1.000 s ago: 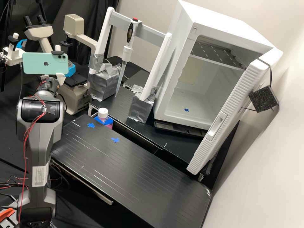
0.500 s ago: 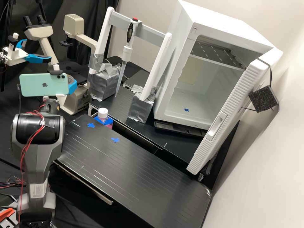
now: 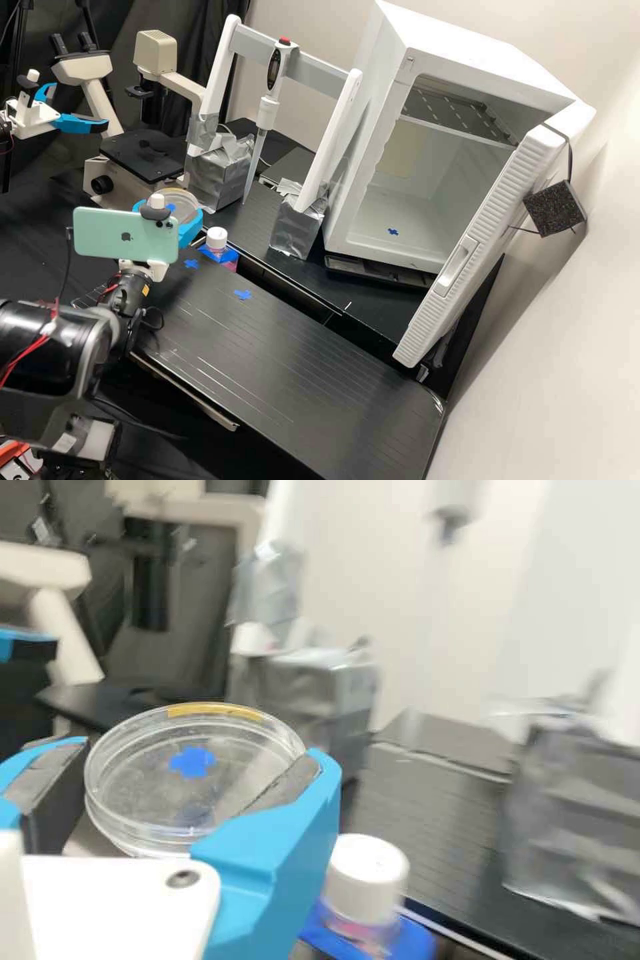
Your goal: Move the petri dish to the bench
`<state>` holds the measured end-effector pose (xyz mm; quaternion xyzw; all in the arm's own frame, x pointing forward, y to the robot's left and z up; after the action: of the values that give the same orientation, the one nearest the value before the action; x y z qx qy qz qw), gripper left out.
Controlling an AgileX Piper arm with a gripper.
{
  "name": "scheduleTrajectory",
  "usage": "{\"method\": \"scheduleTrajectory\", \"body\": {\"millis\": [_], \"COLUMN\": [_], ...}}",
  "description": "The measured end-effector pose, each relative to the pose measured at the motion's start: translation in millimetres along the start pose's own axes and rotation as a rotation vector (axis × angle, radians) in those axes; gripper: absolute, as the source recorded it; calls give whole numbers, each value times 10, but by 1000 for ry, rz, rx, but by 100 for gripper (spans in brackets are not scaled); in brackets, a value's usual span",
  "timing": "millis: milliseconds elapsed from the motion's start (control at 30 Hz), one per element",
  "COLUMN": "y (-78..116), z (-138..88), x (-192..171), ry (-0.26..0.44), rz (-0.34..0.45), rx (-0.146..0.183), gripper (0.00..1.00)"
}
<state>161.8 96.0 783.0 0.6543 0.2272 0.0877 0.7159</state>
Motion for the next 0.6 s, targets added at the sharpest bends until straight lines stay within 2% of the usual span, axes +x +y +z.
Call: {"method": "scheduleTrajectory", "body": {"millis": [100,267,367,600], "y": [88,209,271,321], "z": [105,266,421,769], "x": [-153,-293,-386,-596], "ry": [-12,-13,-82,-293], "rz": [55,87,63,16], "rx": [15,-21,-32,-13], "gripper": [0,0,0,0]}}
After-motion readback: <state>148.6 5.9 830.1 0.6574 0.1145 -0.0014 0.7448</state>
